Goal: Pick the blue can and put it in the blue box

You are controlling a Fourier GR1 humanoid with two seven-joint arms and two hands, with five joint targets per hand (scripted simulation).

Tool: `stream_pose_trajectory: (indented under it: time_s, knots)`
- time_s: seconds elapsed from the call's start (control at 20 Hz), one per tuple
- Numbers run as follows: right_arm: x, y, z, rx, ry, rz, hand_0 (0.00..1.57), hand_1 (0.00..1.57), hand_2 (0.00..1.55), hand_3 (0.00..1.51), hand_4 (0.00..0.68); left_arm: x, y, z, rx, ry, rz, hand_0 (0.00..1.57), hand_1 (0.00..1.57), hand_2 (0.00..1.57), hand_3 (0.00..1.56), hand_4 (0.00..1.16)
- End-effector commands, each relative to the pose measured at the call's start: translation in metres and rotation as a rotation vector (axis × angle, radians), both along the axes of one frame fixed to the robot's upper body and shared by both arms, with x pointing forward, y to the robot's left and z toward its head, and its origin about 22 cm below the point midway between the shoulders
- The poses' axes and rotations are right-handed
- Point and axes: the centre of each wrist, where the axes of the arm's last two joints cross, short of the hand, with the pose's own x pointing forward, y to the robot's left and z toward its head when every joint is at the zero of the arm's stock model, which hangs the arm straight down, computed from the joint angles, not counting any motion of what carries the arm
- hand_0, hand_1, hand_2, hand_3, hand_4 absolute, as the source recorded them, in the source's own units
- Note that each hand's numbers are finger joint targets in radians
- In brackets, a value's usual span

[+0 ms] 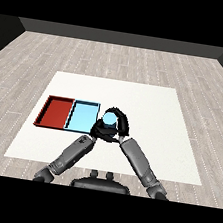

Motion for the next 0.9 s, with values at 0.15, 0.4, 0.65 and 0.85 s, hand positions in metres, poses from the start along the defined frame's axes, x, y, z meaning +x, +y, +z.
stream_pose_trajectory:
  time_s: [0.15,0.4,0.65,0.85]
  knots:
    - [-0.013,0.011,-0.01,0.061,0.022,0.025,1.47,1.47,1.47,1.4,0.595,-0.007,-0.021,-0.003,0.092,0.036,0.026,0.0,0.0,0.0,0.0,0.51]
    - [-0.006,0.018,-0.006,0.119,-0.003,0.025,1.45,1.45,1.45,1.39,0.614,-0.003,-0.007,-0.006,-0.076,0.074,0.104,0.86,0.86,0.94,0.77,0.57]
    - [-0.02,0.021,0.012,0.142,0.01,0.024,1.46,1.46,1.44,1.4,0.631,0.002,-0.012,-0.015,-0.11,0.089,0.09,1.57,1.57,1.57,1.48,0.84]
    - [-0.013,0.009,0.006,0.16,0.007,0.026,1.43,1.43,1.44,1.39,0.609,0.016,0.001,-0.022,-0.1,0.011,0.112,1.57,1.57,1.57,1.51,1.0]
